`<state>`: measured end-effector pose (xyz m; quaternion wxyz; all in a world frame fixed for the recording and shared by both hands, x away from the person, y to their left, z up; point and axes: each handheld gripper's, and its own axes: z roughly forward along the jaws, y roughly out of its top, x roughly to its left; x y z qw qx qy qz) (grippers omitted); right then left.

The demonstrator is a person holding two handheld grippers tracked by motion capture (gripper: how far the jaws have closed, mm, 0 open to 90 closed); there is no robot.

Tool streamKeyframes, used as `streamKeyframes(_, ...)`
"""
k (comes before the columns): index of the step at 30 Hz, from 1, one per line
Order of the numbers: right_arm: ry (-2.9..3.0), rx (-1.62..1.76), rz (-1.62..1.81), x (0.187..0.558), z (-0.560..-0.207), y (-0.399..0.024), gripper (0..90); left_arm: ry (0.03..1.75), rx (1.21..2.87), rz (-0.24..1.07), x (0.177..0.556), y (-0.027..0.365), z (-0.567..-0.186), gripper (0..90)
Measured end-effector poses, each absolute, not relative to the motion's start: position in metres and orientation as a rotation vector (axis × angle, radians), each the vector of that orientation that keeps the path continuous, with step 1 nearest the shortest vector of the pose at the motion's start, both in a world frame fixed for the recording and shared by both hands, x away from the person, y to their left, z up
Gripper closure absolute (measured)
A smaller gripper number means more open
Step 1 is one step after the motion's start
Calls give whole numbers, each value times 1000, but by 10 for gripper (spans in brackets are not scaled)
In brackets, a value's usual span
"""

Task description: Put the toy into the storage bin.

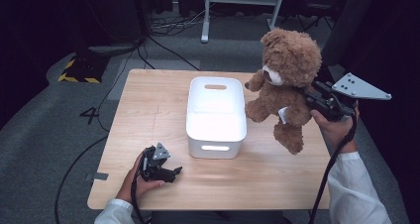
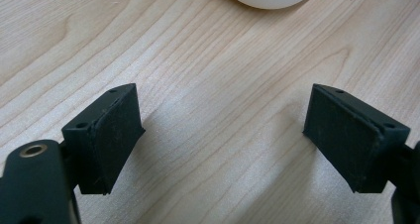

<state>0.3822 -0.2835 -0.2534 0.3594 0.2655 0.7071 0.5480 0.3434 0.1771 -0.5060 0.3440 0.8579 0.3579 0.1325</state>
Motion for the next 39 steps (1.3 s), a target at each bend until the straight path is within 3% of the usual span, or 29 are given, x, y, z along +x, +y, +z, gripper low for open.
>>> streamKeyframes(10,1830,663,1408,385,-254,-269,741,928,2228,345,345,177,-506,147)
streamKeyframes(23,1800,680,1391,382,-252,-282,772,929,2228,345,345,176,-506,147)
streamKeyframes(39,1752,621,1450,372,-228,-271,774,928,2230,343,346,176,-506,148)
